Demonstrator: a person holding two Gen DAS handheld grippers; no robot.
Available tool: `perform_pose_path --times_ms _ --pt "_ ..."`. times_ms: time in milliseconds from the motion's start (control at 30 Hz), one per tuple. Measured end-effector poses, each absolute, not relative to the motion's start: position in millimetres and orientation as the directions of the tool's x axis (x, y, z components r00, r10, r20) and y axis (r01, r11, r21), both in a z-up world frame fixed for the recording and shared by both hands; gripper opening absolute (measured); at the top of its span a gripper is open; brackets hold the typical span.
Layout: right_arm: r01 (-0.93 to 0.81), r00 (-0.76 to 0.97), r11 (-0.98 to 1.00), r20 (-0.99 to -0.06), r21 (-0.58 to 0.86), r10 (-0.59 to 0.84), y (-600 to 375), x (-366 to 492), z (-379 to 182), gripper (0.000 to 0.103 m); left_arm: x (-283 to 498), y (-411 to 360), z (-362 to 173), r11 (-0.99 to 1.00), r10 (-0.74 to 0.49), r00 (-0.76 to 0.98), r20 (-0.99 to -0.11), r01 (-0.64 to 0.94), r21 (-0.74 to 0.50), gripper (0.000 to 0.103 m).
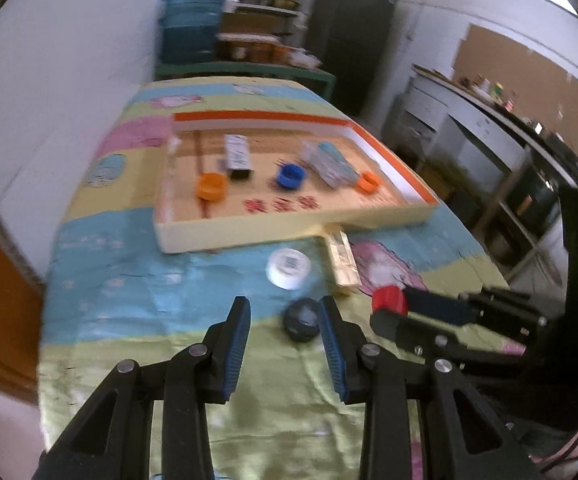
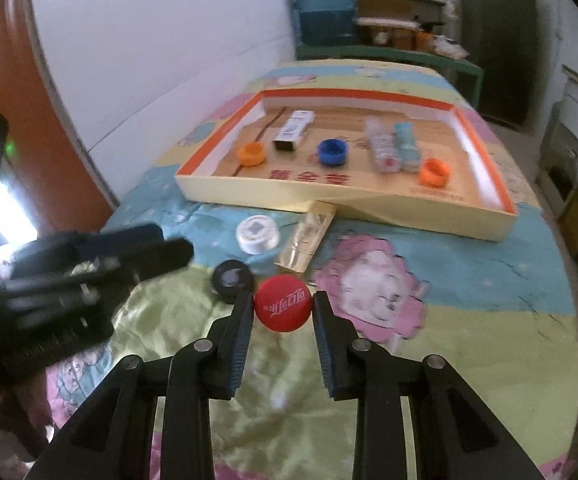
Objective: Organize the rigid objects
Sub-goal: 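Grasp the red cap with the right gripper while the left gripper grasps the black cap, then carry the red cap and black cap over the cardboard tray with both grippers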
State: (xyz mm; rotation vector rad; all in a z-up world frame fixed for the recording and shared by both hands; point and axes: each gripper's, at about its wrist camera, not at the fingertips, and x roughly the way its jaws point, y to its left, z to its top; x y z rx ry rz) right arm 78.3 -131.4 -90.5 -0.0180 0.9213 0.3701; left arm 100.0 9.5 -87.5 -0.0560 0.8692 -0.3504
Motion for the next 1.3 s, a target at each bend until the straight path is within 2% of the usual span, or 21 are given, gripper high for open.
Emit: perform_pose_path --times_ms 133,367,500,567,667,1300 --pt "-0.281 0.546 0.946 -0.784 0.16 0.295 -145.9 75.0 -91.4 0.031 98.4 -10.1 -95.2 0.932 -0.324 0.58 -0.747 0.33 -0.149 0.035" --pt "-0.251 0.546 0.948 -0.781 0.194 0.304 -159.0 72.5 -92.9 0.031 106.0 -21.2 -113.3 0.942 -0.272 0.568 -0.777 0.324 -0.093 0.035" --pt "-0.247 0.546 0.948 -0.78 0.199 0.306 -161.6 72.2 -93.5 0.031 106.2 -20.1 -117.5 0.943 -0.273 0.565 -0.779 0.318 -0.1 0.035" --pt "-0.244 0.545 0.949 -0.781 0.2 0.305 -161.4 72.4 -94.2 0.031 107.7 -16.6 -117.4 0.947 -0.271 0.568 -0.777 0.301 -0.111 0.031" --pt "-0.244 0.542 0.947 -0.781 0.207 0.31 -160.9 73.1 -95.3 0.031 107.7 -10.7 -116.9 0.947 -0.288 0.567 -0.772 0.29 -0.14 0.03" --pt "-0.279 0.531 0.933 -0.772 0.229 0.348 -152.6 82.9 -94.5 0.031 101.9 4.5 -96.1 0.962 -0.259 0.622 -0.739 0.236 -0.138 0.03"
